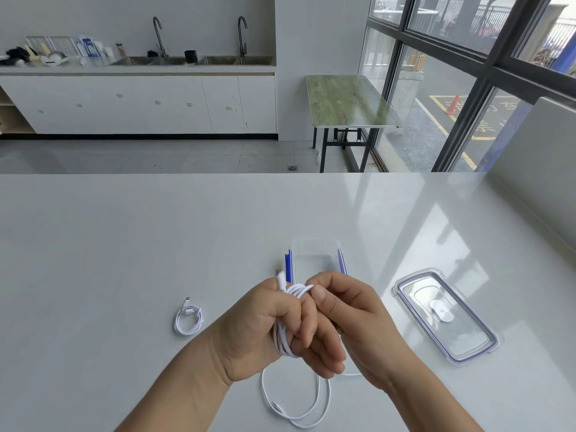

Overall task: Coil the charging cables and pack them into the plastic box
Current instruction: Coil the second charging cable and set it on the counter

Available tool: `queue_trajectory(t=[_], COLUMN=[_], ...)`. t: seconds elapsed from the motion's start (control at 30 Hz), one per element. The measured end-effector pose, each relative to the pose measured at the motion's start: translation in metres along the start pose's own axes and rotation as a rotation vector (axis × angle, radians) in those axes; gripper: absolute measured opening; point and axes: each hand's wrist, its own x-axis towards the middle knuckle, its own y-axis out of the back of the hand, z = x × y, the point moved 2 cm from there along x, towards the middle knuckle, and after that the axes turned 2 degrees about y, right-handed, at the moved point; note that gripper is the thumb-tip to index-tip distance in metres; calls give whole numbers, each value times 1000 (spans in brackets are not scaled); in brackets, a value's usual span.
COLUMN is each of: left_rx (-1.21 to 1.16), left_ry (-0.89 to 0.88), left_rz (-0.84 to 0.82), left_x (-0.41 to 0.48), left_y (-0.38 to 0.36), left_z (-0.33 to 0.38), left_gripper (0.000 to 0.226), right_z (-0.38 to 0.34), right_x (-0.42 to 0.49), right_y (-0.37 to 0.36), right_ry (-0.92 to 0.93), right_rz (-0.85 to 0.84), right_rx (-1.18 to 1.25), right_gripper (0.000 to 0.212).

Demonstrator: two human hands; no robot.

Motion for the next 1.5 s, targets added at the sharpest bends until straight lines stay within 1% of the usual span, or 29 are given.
queue_trajectory(t=[0.07,0.1,0.13,0.2,0.23,0.27,0.33,0.37,0.4,0.47,0.53,0.57,0.67,0.73,0.8,0.87,0.93,1.0,1.1,1.2,1.27,1.3,1.43,1.5], left_rx=[14,17,10,37,93,156,236,252,268,336,382,383,328,255,137,30,-32,-54,-123,-175,-188,-191,-155,-110], left_ry=[-3,-17,-46,-163,-220,-248,-222,-188,-159,-139,-136,-134,-147,-161,-188,-218,-235,-243,-256,-226,-205,-198,-175,-169], left_rz=[40,93,171,391,491,545,521,492,479,524,635,683,735,759,796,832,846,849,826,768,750,741,690,681], left_x=[0,0,-1,-4,-6,-9,-12,-13,-14,-12,-8,-6,-4,-4,-4,-4,-4,-3,-2,-2,-2,-1,1,1], left_y=[-2,-3,-2,8,14,18,20,18,16,11,8,8,6,6,9,11,12,12,14,13,13,12,8,8], left_z=[2,3,5,7,8,7,3,0,-3,-8,-13,-16,-17,-17,-17,-17,-16,-15,-13,-13,-15,-17,-22,-23], left_gripper=[24,23,20,14,14,16,32,40,43,31,17,14,11,13,14,13,13,13,14,12,12,12,12,13], right_z=[0,0,0,-2,-4,-5,-5,-4,-2,1,2,1,-3,-7,-7,-4,-1,1,4,5,7,8,20,23], right_x=[-1,-2,-2,-3,-4,-4,-4,-4,-4,-3,-3,-2,-2,-4,-10,-18,-24,-26,-24,-21,-18,-16,-5,-1], right_y=[0,0,0,7,12,17,21,22,21,20,20,20,20,18,19,20,17,16,21,28,33,35,34,28], right_ry=[34,68,113,206,238,249,219,192,168,139,125,120,102,94,88,117,142,114,10,-82,-136,-160,-240,-244], right_rz=[15,31,60,166,224,259,273,270,269,279,281,279,289,288,281,273,234,209,165,175,228,257,364,395], right_rx=[26,45,61,16,-27,-64,-91,-91,-83,-62,-54,-53,-88,-168,-280,-451,-569,-601,-621,-509,-312,-190,338,448], right_gripper=[18,18,22,33,34,30,15,14,14,18,20,20,23,20,18,18,17,18,9,8,4,7,48,59])
